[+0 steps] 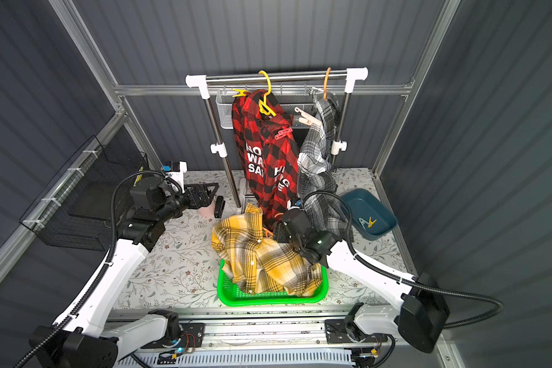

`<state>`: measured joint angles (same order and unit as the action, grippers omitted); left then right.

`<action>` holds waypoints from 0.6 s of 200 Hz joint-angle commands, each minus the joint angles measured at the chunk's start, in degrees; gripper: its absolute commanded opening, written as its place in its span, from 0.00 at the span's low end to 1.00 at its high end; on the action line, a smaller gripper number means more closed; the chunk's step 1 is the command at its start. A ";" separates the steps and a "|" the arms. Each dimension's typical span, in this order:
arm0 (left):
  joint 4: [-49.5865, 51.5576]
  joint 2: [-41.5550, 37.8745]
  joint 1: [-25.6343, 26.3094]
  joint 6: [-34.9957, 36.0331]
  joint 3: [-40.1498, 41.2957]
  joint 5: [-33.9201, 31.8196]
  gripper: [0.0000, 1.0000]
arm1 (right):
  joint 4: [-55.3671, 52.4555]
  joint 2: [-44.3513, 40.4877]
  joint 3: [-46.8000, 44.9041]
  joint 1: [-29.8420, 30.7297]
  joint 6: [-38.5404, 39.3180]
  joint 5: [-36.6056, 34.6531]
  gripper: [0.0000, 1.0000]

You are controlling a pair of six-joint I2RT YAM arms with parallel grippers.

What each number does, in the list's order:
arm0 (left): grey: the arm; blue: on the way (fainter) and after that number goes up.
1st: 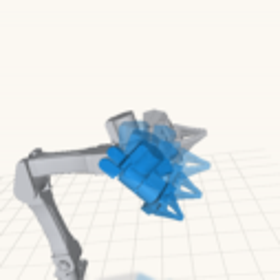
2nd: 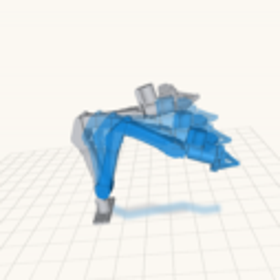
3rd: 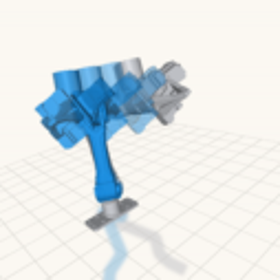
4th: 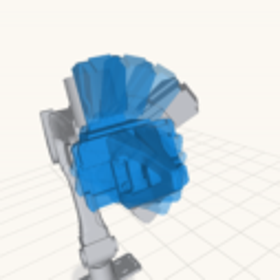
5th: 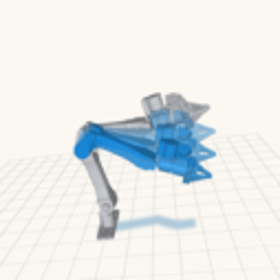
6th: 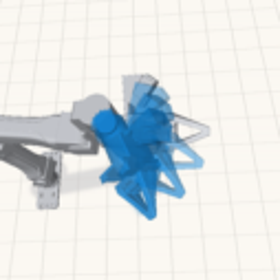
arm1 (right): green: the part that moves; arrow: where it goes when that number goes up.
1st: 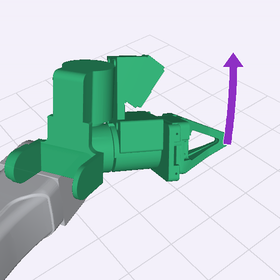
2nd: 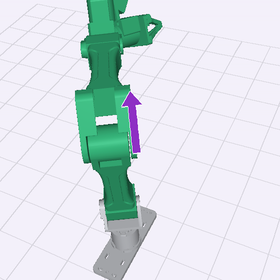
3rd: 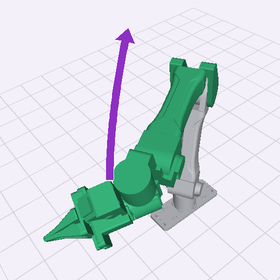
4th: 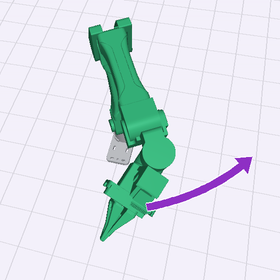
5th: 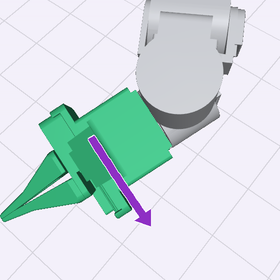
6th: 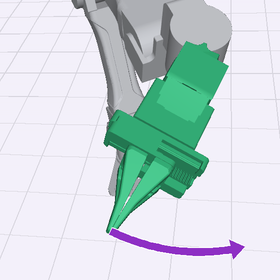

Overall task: Remove the clothespins securing long-sleeve shirts to the hanger
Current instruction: Remove the long-sleeve shirt from the hanger.

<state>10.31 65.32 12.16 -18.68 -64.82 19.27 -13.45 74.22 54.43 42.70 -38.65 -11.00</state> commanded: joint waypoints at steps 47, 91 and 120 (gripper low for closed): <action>-0.68 -0.52 -0.47 -0.04 0.09 3.13 0.99 | 6.33 2.80 -1.78 -8.01 -3.07 12.76 0.66; -1.14 -0.03 -0.45 -0.18 0.45 3.75 0.99 | 6.20 5.50 -2.67 -8.33 -4.83 14.43 0.66; -0.83 0.82 -0.43 0.36 0.43 12.25 0.95 | 5.68 7.52 -2.40 -8.41 -5.62 14.08 0.67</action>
<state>10.26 65.36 12.16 -18.65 -64.79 23.57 -6.85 80.16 52.77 34.74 -42.48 2.26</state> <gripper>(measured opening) 0.969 0.667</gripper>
